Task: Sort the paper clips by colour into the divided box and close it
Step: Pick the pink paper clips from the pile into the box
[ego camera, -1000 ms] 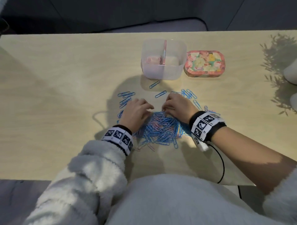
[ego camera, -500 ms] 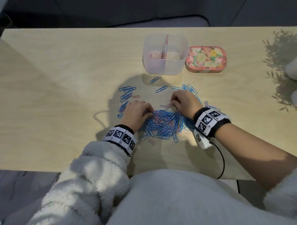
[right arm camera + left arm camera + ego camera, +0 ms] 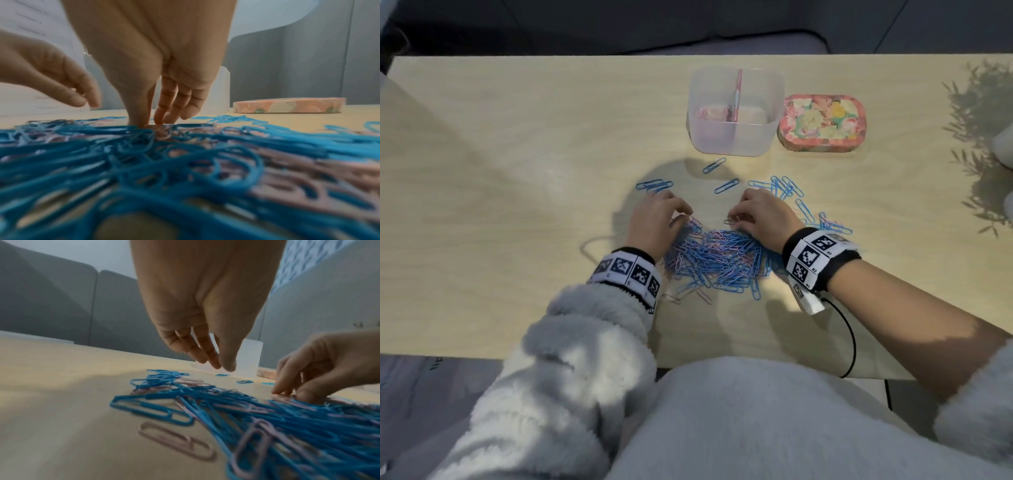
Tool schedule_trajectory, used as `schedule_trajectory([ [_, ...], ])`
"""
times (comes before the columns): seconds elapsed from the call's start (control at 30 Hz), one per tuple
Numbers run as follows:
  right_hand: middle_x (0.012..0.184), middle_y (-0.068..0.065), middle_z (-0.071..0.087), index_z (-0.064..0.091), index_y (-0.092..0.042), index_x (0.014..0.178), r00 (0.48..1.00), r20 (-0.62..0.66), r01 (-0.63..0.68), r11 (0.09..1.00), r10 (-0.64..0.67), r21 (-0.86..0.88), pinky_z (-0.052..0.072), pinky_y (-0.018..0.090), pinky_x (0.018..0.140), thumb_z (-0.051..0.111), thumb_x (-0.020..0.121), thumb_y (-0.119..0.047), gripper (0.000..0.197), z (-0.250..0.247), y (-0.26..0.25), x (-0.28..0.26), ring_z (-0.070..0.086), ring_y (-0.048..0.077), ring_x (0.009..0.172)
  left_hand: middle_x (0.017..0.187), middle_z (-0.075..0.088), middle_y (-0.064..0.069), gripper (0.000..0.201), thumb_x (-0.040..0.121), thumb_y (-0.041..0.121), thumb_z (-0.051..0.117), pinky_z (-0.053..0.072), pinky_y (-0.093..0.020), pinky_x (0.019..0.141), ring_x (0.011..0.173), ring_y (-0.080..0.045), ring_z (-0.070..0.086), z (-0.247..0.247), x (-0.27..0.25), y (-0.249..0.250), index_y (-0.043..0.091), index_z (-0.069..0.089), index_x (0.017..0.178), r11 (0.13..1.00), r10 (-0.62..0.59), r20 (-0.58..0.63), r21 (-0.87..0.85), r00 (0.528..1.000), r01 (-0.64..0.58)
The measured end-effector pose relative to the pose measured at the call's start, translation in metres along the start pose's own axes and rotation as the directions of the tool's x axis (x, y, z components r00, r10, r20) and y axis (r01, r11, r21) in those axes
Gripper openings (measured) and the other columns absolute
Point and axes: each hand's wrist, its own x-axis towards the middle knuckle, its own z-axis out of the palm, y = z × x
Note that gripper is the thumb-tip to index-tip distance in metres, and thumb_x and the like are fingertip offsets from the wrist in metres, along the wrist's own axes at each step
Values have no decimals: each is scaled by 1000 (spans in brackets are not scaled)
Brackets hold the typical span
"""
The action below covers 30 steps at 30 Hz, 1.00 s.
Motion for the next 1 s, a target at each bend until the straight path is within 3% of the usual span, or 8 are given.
schedule_trajectory([
  [0.27,110,10,59,65,-10,109,999,24,40,977,-36,-207,40,35,81,48,93,-19,25,-1,-8,5,48,27,111,111,62,-7,17,89,24,57,39,-38,91,110,-29,53,0,28,14,18,65,103,940,58,234,315,971,-132],
  [0.4,115,15,54,57,-3,109,998,28,59,960,-53,-275,40,38,86,47,93,-14,22,4,-10,8,44,31,113,112,59,-11,17,90,17,53,39,-41,91,110,-32,49,6,27,13,12,62,104,922,74,317,339,946,-186],
  [0.53,115,16,53,53,-2,107,997,69,47,969,-31,-241,40,39,87,48,91,-8,18,5,-10,10,45,32,111,103,64,-12,16,89,14,50,46,-40,87,99,-31,56,6,25,11,7,61,97,958,88,299,236,950,-163],
  [0.63,105,14,59,55,-3,99,999,23,-48,999,48,19,39,31,77,47,91,-7,12,0,-7,11,53,27,98,96,67,-10,14,84,9,52,46,-36,81,93,-29,60,5,22,9,8,61,95,983,89,270,130,959,-128],
  [0.77,81,5,56,56,-5,109,983,-62,-131,904,171,406,35,21,62,48,90,-6,21,-8,-4,9,49,16,74,97,65,-12,19,81,7,51,45,-38,81,95,-30,56,9,20,7,8,62,97,988,83,229,106,970,-109],
  [0.83,69,-1,47,58,-8,102,970,19,-214,810,243,546,37,19,54,42,89,-1,22,-9,-10,9,48,12,60,95,63,-11,16,82,9,51,45,-39,82,92,-29,55,10,20,6,8,64,91,991,78,206,89,975,-99],
  [0.93,67,3,49,54,-13,77,918,184,-368,581,351,726,32,17,36,36,89,-2,25,-7,-18,10,47,10,47,90,64,-7,11,82,9,54,45,-32,77,84,-22,57,8,21,2,10,64,87,997,0,139,-78,990,11],
  [1.0,70,2,53,53,-11,78,911,218,-394,586,349,708,31,15,35,44,91,-13,16,-2,-24,10,47,12,52,86,64,-5,11,81,5,54,47,-29,73,77,-18,59,2,23,-3,9,62,87,956,-101,109,-265,989,127],
])
